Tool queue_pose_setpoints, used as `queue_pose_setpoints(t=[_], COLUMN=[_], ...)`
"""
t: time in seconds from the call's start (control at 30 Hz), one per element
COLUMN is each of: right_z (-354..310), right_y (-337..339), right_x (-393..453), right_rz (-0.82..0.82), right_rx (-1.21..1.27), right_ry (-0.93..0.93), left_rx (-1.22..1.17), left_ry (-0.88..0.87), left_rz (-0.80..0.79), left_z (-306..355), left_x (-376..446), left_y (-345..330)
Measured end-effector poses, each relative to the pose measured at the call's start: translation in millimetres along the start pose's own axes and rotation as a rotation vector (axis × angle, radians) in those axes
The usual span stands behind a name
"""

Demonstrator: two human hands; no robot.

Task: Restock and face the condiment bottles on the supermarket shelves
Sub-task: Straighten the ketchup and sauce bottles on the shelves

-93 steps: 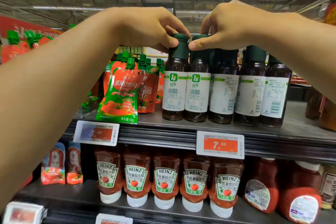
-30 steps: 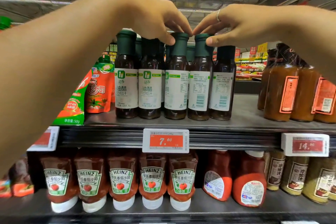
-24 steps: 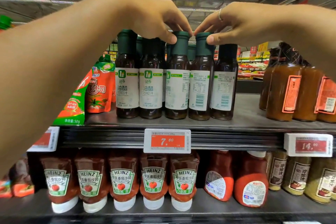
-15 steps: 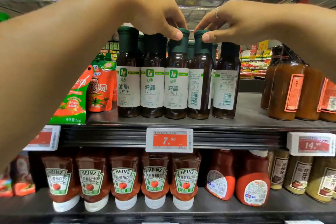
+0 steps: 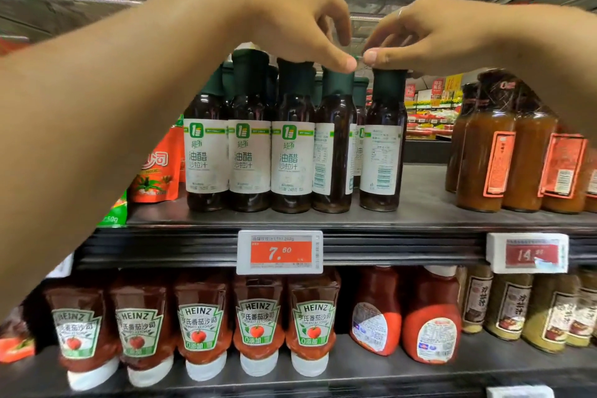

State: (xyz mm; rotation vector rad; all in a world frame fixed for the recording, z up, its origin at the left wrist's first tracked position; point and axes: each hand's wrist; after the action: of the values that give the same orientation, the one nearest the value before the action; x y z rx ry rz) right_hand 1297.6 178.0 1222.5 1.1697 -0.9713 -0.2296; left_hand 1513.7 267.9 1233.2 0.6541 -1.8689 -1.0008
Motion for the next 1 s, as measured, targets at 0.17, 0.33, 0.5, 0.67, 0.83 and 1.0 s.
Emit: queue_pose_setpoints(t=[0.17, 0.33, 0.5, 0.67, 0.83, 1.0], right_z=[6.6, 4.1, 13.4, 19.8, 14.0, 7.0], right_y=[-9.1, -4.9, 2.3, -0.1, -8.9, -12.6], right_x=[1.9, 5.1, 3.8, 3.1, -3.0, 1.9], right_rz=[0.114, 0.050, -0.067, -0.169, -0.110, 0.093], right_rx=[-0.201, -0.178, 0.028, 0.282, 0.283, -0.101], right_ry=[-0.125, -0.126, -0.157, -0.192, -0.243, -0.261], left_rx=[0.190, 0.188, 0.033, -0.017, -0.058, 0.152], left_ry=[0.017, 0.004, -0.016, -0.018, 0.037, 0.069], left_rz=[-0.015, -0.021, -0.067, -0.030, -0.004, 0.012], left_z=[10.0, 9.0, 3.2, -3.1, -4.6, 2.1], left_x=[19.6, 24.6, 21.5, 18.9, 18.6, 24.7], left_y=[-17.6, -17.1, -13.0, -14.6, -17.9, -21.2])
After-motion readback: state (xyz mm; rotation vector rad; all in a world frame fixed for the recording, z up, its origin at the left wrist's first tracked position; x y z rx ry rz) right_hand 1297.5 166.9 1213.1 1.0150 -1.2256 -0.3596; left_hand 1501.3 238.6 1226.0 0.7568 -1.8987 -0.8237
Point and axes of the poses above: each hand's wrist, its own x-axis towards the middle knuckle, its own y-axis out of the back of the hand, z = x × y, and after that the axes turned 10 degrees about -y, right-handed
